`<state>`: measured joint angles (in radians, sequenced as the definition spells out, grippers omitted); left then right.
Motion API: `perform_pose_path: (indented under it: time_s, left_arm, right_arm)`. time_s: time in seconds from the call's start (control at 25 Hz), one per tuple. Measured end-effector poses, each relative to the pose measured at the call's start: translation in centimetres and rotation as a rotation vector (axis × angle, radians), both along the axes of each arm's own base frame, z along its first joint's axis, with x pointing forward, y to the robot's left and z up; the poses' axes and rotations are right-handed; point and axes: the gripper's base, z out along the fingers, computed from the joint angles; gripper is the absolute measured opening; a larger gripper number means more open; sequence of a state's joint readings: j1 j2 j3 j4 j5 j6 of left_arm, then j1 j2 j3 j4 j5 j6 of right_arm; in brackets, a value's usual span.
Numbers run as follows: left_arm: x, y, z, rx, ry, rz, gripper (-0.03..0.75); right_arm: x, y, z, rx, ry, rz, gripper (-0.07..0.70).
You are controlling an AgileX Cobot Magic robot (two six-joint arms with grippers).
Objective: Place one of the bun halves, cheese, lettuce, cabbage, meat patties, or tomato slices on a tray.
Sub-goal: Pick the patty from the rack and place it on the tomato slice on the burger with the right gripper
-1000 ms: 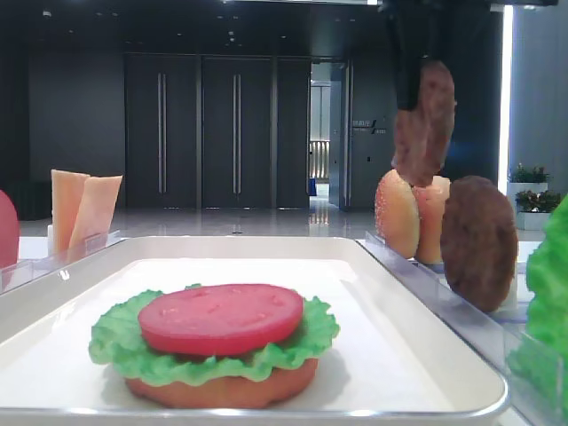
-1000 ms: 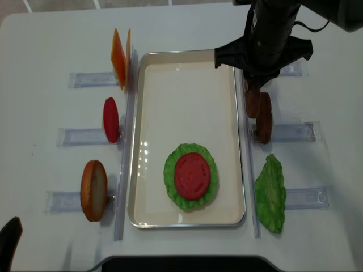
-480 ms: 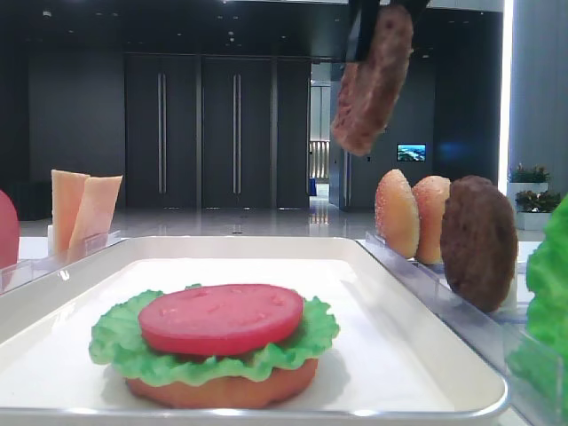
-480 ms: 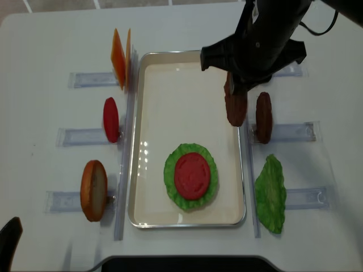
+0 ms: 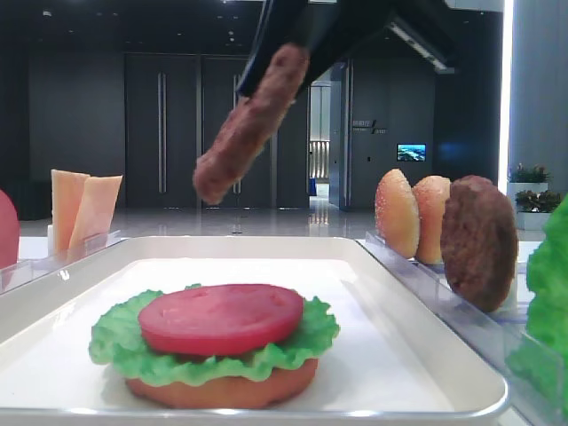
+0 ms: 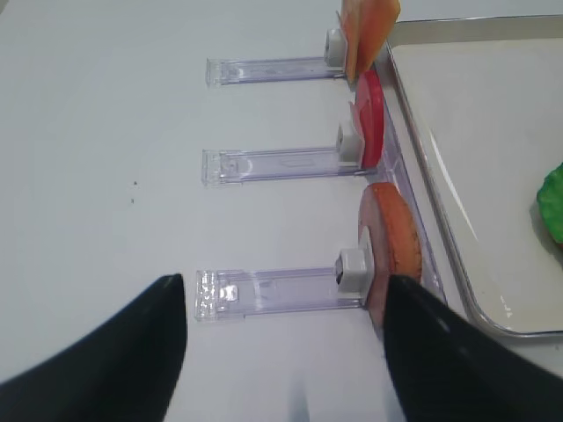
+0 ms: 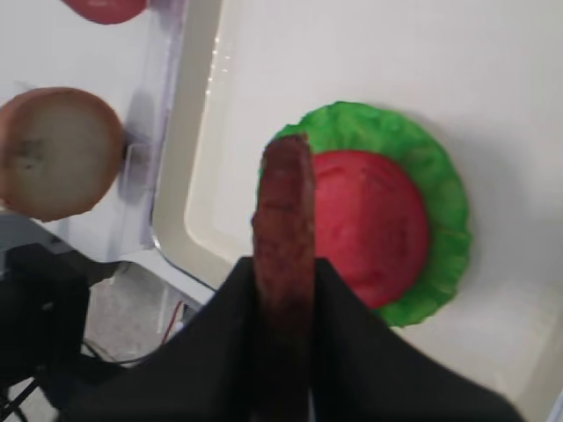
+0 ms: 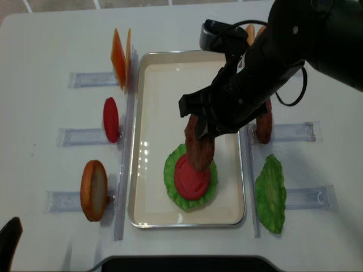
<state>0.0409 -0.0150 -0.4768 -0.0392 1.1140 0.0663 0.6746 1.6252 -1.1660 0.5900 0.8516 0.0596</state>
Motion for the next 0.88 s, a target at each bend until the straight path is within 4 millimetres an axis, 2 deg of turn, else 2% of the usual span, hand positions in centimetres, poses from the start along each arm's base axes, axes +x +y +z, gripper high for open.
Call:
perform_pose_path:
  time_s: [0.2,0.48,0.88]
  left_arm:
    - [0.0,0.0,0.0,0.0,0.0,0.0,0.535]
    - [0.0,0.0,0.0,0.0,0.0,0.0,0.535]
    - [0.0,0.0,0.0,0.0,0.0,0.0,0.535]
  right_arm:
    - [-0.8,0.5,-1.5,0.148,0.007,0.021,0.109]
    - [-0.9,0.8,-3.5,0.212,-0.011,0.017,0.109]
    - [-0.6,0.9,-3.6,0.226,-0.032,0.002,0.109]
